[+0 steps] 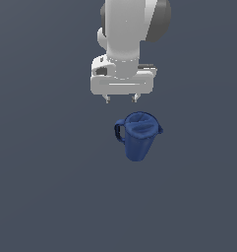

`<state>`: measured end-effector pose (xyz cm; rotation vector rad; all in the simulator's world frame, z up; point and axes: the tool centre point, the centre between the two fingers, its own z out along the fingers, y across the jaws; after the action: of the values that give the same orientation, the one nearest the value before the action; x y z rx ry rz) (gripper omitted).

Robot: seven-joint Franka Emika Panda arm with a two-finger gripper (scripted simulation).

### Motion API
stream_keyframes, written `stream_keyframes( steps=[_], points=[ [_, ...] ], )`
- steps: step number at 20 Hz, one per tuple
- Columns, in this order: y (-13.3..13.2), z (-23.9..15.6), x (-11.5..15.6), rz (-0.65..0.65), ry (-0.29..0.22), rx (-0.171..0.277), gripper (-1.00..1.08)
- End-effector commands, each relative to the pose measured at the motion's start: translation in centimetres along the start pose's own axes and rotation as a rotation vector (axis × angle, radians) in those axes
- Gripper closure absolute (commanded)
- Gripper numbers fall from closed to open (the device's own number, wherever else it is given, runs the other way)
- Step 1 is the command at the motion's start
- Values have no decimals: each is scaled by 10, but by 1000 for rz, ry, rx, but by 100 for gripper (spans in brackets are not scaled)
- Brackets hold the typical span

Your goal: Pick up the object and move it to a goal position.

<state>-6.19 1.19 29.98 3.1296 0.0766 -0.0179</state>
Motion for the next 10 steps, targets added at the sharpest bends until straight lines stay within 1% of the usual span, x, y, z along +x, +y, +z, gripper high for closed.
stream_keyframes(
  steps=[1, 6, 10],
  points=[
    [0, 0, 0, 0, 0, 0, -20],
    [1, -7, 1, -11, 15, 2, -20],
    [4, -22, 2, -37, 49, 6, -20]
  ],
)
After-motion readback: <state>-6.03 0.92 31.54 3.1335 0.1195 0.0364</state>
